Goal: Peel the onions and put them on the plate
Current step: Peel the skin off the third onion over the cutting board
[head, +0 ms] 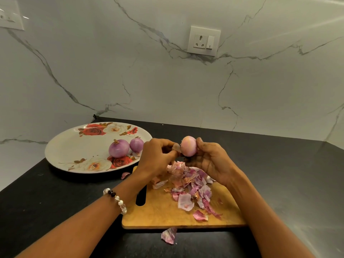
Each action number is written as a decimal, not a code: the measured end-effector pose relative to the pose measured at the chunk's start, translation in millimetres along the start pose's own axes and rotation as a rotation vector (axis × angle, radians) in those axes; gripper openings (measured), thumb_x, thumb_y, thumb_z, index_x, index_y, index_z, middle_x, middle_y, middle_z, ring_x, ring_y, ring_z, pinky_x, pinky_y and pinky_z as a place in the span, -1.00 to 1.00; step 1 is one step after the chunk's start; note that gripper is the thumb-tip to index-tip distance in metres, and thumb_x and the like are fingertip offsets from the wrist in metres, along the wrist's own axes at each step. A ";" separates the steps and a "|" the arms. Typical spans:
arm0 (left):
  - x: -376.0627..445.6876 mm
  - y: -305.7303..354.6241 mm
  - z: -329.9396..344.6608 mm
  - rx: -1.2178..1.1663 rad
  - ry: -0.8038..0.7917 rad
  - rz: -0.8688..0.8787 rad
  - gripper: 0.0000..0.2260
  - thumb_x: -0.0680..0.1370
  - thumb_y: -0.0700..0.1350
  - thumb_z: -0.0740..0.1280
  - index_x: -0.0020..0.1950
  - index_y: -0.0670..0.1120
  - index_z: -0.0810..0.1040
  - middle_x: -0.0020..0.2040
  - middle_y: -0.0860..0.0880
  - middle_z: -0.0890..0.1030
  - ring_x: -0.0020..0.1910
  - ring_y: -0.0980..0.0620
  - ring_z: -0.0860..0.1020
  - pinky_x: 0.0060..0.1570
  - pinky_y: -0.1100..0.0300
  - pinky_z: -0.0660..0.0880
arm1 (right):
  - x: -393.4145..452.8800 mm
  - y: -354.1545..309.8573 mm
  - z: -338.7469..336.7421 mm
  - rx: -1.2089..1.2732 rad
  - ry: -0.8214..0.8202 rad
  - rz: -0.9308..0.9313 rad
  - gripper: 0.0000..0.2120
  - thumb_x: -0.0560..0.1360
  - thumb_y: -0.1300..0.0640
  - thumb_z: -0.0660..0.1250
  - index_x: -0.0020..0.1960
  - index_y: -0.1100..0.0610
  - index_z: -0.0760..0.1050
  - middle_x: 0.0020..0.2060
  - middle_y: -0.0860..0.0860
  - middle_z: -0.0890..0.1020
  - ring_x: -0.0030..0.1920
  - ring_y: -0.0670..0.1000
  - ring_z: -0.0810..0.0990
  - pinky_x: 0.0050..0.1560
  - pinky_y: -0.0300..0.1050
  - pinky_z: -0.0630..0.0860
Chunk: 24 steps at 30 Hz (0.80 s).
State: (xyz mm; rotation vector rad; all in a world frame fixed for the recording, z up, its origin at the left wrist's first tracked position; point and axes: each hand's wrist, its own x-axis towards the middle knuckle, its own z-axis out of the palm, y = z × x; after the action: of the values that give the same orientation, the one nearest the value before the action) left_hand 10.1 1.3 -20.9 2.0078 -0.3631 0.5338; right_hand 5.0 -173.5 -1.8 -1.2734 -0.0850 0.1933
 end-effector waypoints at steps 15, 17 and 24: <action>4.1 11.4 -12.8 -0.564 0.019 -0.232 -0.80 0.40 -0.07 0.43 -0.02 -0.10 0.69 -0.17 -0.02 0.70 -0.27 0.09 0.62 -0.30 0.26 0.55 | 8.9 5.1 -11.7 0.181 -0.204 -0.035 -0.21 0.23 -0.06 0.64 0.30 0.26 0.43 0.14 0.27 0.60 -0.01 0.25 0.68 -0.17 0.04 0.66; 4.1 10.7 -12.1 -0.635 0.020 -0.284 -0.84 0.43 -0.14 0.43 -0.02 -0.12 0.69 -0.15 -0.07 0.70 -0.27 0.07 0.62 -0.29 0.21 0.55 | 10.6 6.5 -13.5 0.191 -0.241 -0.037 -0.06 0.06 -0.06 0.72 0.30 0.28 0.43 0.14 0.27 0.61 -0.01 0.26 0.68 -0.17 0.05 0.67; 6.3 7.6 -16.3 -0.525 -0.037 -0.251 -0.78 0.48 -0.25 0.40 0.10 -0.07 0.64 -0.09 -0.04 0.69 -0.15 0.00 0.65 -0.19 0.19 0.61 | 13.2 8.2 -16.2 0.225 -0.244 -0.041 -0.02 0.05 -0.04 0.73 0.33 0.28 0.41 0.15 0.26 0.59 -0.01 0.25 0.67 -0.14 0.06 0.67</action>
State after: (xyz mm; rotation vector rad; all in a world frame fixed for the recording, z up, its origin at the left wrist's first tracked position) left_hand 8.4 11.9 -5.2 1.5256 -0.2372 0.2128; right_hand 19.9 -183.9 -14.9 -1.0187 -0.2914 0.3137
